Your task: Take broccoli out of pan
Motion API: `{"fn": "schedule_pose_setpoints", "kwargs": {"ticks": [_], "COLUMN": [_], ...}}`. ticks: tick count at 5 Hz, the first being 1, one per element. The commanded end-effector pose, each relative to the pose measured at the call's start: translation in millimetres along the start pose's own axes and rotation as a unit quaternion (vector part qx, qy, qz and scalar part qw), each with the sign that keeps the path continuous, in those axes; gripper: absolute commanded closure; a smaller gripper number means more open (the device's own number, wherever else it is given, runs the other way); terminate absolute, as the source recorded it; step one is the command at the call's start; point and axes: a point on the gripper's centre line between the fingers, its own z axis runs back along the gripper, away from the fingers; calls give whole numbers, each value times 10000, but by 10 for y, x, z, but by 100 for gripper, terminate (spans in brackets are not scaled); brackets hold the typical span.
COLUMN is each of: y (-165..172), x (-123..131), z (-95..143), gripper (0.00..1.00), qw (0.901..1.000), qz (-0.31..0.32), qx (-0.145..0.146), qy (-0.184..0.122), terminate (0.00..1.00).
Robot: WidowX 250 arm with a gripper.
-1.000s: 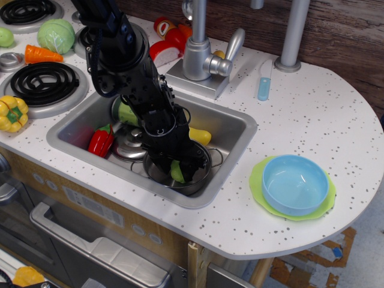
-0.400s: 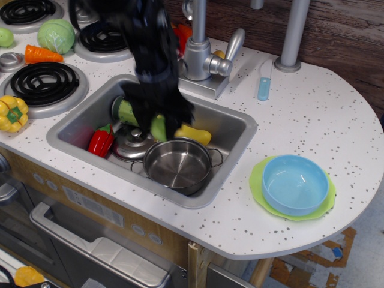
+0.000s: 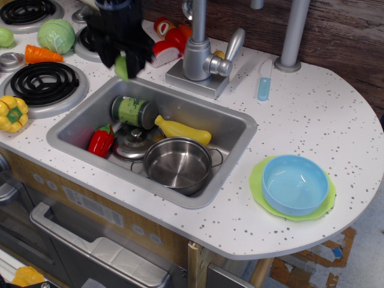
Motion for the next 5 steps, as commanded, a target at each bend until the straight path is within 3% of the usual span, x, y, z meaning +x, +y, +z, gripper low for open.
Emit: {"fn": "schedule_pose_setpoints", "kwargs": {"ticks": [1, 2, 3, 4, 5], "y": [593, 772, 869, 869, 869], "x": [283, 358, 348, 348, 348], "z": [-54, -231, -300, -300, -300], "gripper": [100, 100, 100, 0, 0], "qw": [9961, 9896, 9885, 9885, 9885], "qz": [-813, -1402, -1447, -1447, -1447], "qx": [-13, -149, -15, -15, -15], "qy": [-339, -290, -433, -433, -433], "terminate": [0, 0, 0, 0, 100]}}
